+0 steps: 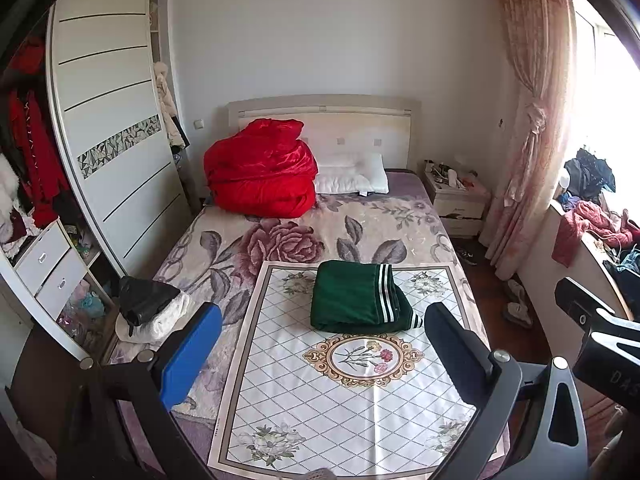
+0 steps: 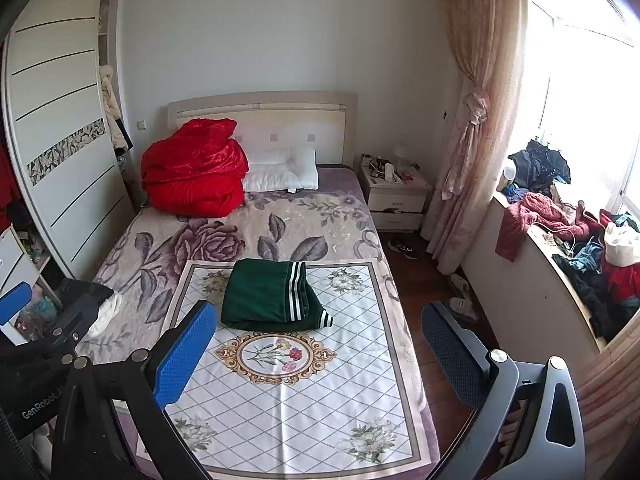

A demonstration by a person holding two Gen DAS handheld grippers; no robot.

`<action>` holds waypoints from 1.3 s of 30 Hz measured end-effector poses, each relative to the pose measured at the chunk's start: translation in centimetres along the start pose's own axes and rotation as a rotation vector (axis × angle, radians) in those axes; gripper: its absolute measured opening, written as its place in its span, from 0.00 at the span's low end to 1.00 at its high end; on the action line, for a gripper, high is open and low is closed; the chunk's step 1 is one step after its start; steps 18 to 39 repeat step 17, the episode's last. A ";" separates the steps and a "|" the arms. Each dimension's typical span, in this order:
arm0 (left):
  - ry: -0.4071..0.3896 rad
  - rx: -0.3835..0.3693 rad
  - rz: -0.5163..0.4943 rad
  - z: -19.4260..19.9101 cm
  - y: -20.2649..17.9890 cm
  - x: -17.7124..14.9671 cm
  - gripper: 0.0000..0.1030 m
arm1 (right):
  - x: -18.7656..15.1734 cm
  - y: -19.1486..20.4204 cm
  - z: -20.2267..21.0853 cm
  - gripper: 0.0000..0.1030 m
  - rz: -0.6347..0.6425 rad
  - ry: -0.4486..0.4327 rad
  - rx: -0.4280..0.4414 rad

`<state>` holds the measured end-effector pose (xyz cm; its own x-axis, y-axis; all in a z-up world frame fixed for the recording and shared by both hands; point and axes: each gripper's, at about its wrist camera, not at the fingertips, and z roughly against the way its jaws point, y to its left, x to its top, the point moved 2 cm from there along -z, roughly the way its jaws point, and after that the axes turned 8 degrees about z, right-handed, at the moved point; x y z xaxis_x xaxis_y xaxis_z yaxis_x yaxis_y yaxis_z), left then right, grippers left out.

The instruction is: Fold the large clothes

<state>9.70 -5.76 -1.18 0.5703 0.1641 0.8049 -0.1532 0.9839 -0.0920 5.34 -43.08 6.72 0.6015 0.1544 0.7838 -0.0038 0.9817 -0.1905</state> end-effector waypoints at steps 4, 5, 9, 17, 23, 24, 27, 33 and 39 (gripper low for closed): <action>-0.005 0.003 0.001 0.0 0.5 -0.1 1.00 | 0.3 0.1 -0.3 1.00 0.001 0.000 0.004; -0.005 0.004 0.000 0.0 0.7 -0.1 1.00 | 0.3 0.1 -0.3 1.00 0.002 0.000 0.004; -0.006 0.005 0.002 0.0 0.9 -0.1 1.00 | 0.4 0.1 -0.4 1.00 0.003 -0.001 0.005; -0.015 0.009 -0.003 0.0 0.9 0.0 1.00 | 0.4 0.2 -0.5 1.00 0.004 0.001 0.006; -0.015 0.009 -0.003 0.0 0.9 0.0 1.00 | 0.4 0.2 -0.5 1.00 0.004 0.001 0.006; -0.015 0.009 -0.003 0.0 0.9 0.0 1.00 | 0.4 0.2 -0.5 1.00 0.004 0.001 0.006; -0.015 0.009 -0.003 0.0 0.9 0.0 1.00 | 0.4 0.2 -0.5 1.00 0.004 0.001 0.006; -0.015 0.009 -0.003 0.0 0.9 0.0 1.00 | 0.4 0.2 -0.5 1.00 0.004 0.001 0.006; -0.015 0.009 -0.003 0.0 0.9 0.0 1.00 | 0.4 0.2 -0.5 1.00 0.004 0.001 0.006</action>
